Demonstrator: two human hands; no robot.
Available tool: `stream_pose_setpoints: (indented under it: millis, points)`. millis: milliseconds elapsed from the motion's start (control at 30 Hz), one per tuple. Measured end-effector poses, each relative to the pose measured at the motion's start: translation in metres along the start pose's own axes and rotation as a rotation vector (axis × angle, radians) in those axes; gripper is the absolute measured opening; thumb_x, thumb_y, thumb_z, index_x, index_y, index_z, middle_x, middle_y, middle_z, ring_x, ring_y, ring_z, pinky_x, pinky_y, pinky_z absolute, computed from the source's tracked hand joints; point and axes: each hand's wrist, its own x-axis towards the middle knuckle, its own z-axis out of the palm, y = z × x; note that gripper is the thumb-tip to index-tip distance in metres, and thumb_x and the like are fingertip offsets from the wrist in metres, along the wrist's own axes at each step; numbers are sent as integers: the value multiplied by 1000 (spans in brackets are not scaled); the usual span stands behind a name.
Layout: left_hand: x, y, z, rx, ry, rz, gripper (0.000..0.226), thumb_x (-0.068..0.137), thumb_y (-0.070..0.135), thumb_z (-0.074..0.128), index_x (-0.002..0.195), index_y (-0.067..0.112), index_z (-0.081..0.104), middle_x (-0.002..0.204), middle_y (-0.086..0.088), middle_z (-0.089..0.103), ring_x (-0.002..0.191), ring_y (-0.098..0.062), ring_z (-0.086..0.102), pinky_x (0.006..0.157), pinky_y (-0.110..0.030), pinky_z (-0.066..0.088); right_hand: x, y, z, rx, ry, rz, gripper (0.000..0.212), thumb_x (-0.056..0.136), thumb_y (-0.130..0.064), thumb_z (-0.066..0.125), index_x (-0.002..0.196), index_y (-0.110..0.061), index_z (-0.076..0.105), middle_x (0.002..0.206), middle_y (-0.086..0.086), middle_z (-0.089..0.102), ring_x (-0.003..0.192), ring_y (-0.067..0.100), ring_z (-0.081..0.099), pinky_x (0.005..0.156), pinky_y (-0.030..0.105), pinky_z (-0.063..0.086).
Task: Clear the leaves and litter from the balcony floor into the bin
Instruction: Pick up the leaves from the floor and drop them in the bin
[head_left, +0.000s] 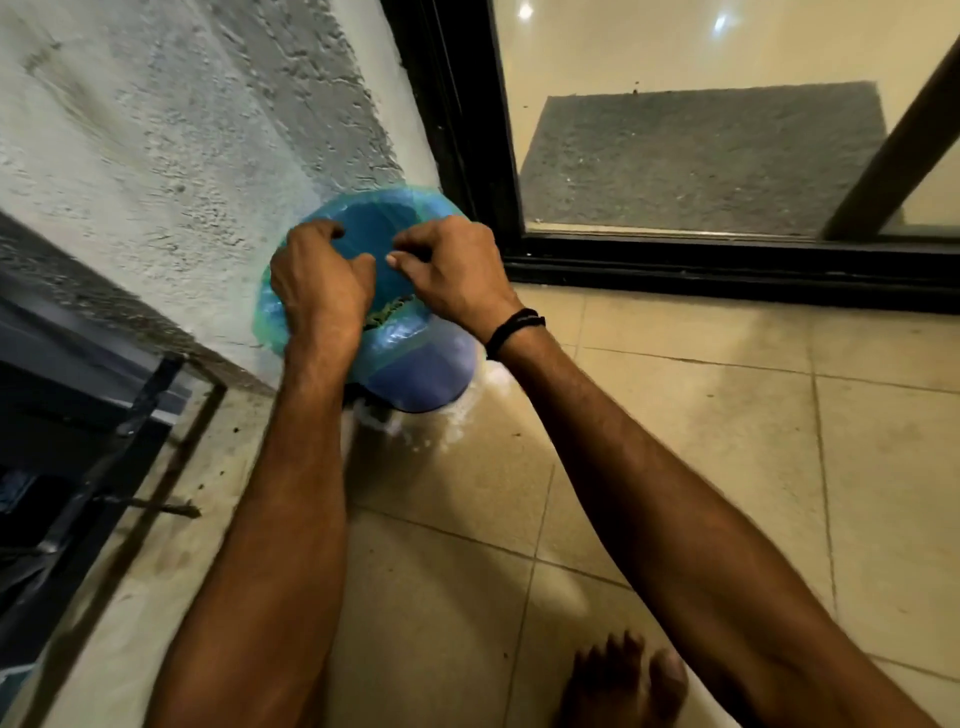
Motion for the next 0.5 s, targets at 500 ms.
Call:
stream_pose_setpoints:
  millis: [500]
  points:
    - [-119, 208, 87, -436, -147, 425, 25, 90, 30, 64, 111, 19, 74, 108, -1, 76, 103, -19, 69, 89, -29, 52, -106, 114, -222, 119, 483, 423, 18, 88, -29, 73, 98, -16, 78, 90, -6, 75, 86, 3, 70, 84, 32, 59]
